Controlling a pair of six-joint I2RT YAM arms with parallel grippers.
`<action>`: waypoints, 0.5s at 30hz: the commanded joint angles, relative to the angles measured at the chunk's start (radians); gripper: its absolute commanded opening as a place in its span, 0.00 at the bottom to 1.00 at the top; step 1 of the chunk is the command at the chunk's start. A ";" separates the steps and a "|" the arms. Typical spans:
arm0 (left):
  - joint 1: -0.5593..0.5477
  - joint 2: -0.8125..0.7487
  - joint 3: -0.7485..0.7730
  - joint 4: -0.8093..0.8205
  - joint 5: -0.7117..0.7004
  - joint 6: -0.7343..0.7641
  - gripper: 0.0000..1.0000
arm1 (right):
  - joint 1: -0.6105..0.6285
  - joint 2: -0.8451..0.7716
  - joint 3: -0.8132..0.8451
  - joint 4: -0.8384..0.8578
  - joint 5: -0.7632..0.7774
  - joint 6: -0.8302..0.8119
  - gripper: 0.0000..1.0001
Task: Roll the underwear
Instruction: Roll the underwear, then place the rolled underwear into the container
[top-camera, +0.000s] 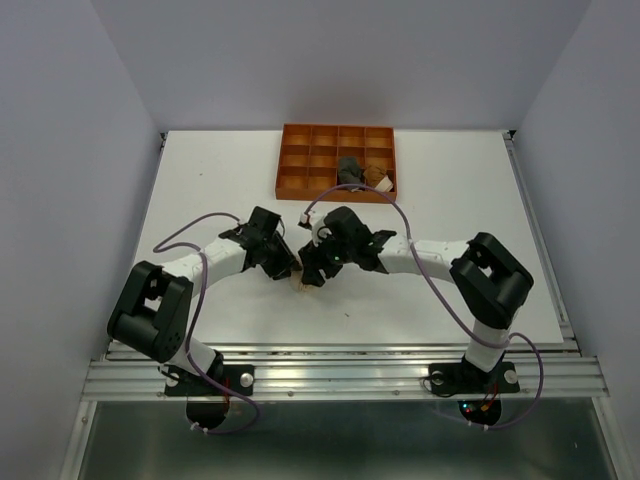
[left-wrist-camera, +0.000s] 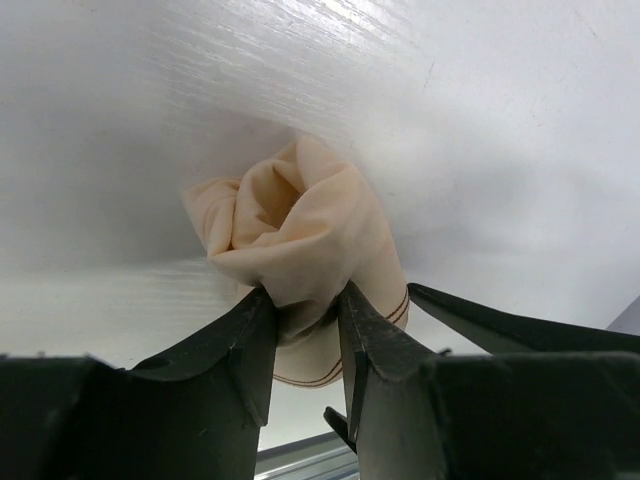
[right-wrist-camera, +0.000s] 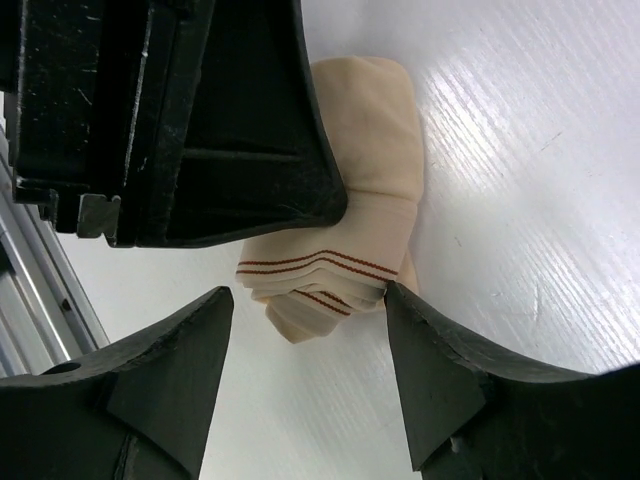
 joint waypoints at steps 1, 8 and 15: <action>-0.018 0.035 -0.008 -0.103 -0.104 0.048 0.36 | 0.021 -0.038 -0.006 0.024 0.087 -0.049 0.69; -0.036 0.018 0.005 -0.118 -0.107 0.033 0.36 | 0.066 -0.020 0.034 0.057 0.178 -0.004 0.70; -0.050 0.008 0.010 -0.132 -0.119 0.022 0.36 | 0.086 -0.007 0.055 0.073 0.245 0.040 0.72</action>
